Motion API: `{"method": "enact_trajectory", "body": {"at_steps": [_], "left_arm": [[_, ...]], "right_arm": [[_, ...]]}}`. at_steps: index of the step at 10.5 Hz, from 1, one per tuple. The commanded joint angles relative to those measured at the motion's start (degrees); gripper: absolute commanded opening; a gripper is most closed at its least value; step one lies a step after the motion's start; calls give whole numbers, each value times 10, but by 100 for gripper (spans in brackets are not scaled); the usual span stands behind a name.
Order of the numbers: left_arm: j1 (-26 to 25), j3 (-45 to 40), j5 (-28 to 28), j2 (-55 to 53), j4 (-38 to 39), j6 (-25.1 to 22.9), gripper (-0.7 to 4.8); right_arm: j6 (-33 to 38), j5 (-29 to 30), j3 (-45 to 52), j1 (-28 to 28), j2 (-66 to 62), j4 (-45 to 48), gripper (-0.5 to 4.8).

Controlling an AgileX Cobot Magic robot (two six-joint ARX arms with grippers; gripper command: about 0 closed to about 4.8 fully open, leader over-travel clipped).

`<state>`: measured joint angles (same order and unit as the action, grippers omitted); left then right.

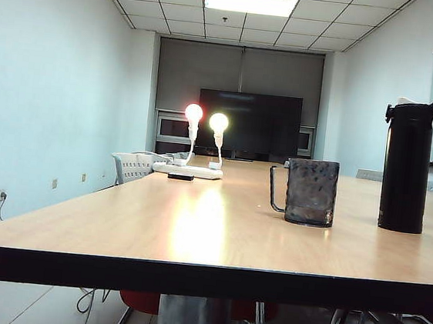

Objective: Pick up the black thermos cup, pour some water from it into the cup, and then put the thermos cup back on the table.

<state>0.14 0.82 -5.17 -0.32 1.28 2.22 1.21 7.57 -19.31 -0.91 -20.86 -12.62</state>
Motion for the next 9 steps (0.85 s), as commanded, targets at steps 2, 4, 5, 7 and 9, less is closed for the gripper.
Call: {"method": "enact_trajectory", "body": {"at_steps": [2,4,5,7,9], "left_arm": [[-16,-4,54,0,10,-39,-6],[-16,-4,79,0,10,-39,-6],[-16,-4,75,0,9,-37,-5],[-15,-4,75,0,8,-37,-4],[-15,-4,75,0,9,-37,-5]], "right_arm": [[1,0,-2,1,0,8,-1],[1,0,-2,1,0,8,-1],[1,0,-2,1,0,8,-1],[1,0,-2,1,0,8,-1],[1,0,-2,1,0,8,-1]]}}
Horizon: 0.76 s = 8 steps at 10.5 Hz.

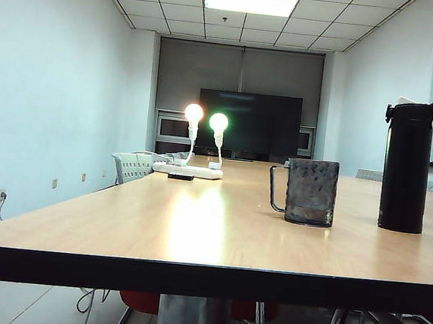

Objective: Pick up the black thermos cup, pour some water from it into the cup, and then put the thermos cup back on the table.

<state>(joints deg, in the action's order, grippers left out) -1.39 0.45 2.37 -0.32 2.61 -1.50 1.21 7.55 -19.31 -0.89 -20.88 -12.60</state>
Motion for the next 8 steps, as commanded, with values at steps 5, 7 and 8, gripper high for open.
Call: {"method": "enact_trajectory", "body": {"at_steps": [5,7,8], "left_arm": [[1,0,0,0,-3,0,-5],[0,0,-1,0,-3,0,-5],[0,0,0,-1,-1,0,-5]], "right_arm": [[0,-26,119,23,148,70,-1],[1,-25,161,22,206,69,-1],[1,-27,178,-8,207,70,-1]]}}
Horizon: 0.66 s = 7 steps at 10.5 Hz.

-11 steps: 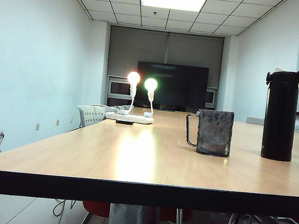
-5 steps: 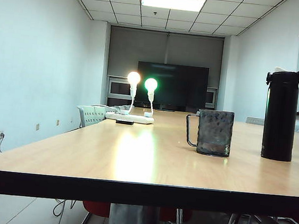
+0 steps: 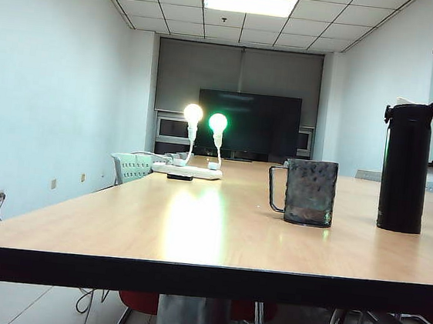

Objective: Pick up the black thermos cup, pour some water from it into the cup, and then put the thermos cup back on the table.

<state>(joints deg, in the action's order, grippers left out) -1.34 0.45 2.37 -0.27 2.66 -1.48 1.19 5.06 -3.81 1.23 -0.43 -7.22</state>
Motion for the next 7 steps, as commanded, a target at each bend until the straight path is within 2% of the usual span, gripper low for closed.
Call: {"method": "enact_trajectory", "body": {"at_steps": [1,3,5,7], "left_arm": [[0,0,0,-1,-1,0,-5],[0,0,0,-1,-1,0,-5],[0,0,0,-1,-1,0,-5],[0,0,0,-1,-1,0,-5]], "right_arm": [[2,-24,37,-61,2,16,-1],[3,-144,37,-98,2,7,0],[3,-151,37,-97,2,55,-1],[3,-106,37,-96,2,58,-1]]}}
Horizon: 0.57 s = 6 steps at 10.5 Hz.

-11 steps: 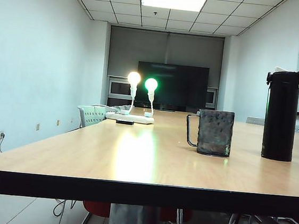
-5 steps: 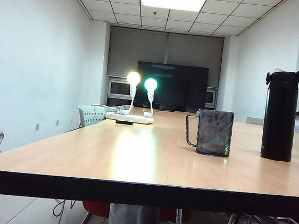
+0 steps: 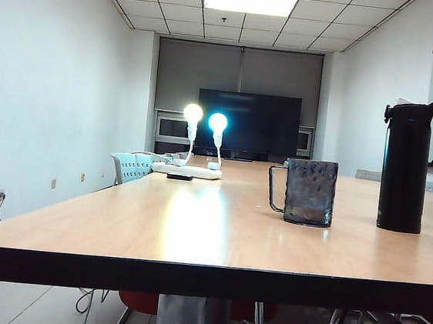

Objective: Pick up the black thermos cup, pour some water from it into the cup, and then put the thermos cup back on the table.

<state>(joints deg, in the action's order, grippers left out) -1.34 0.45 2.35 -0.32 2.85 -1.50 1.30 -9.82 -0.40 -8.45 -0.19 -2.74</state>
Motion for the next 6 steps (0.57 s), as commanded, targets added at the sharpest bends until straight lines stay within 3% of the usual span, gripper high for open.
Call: {"method": "enact_trajectory", "body": {"at_steps": [1,6], "left_arm": [[0,0,0,-1,-3,0,-5],[0,0,0,-1,-3,0,-5]], "right_arm": [[2,70,3,6,0,13,-1],[2,70,2,43,0,13,-1]]}}
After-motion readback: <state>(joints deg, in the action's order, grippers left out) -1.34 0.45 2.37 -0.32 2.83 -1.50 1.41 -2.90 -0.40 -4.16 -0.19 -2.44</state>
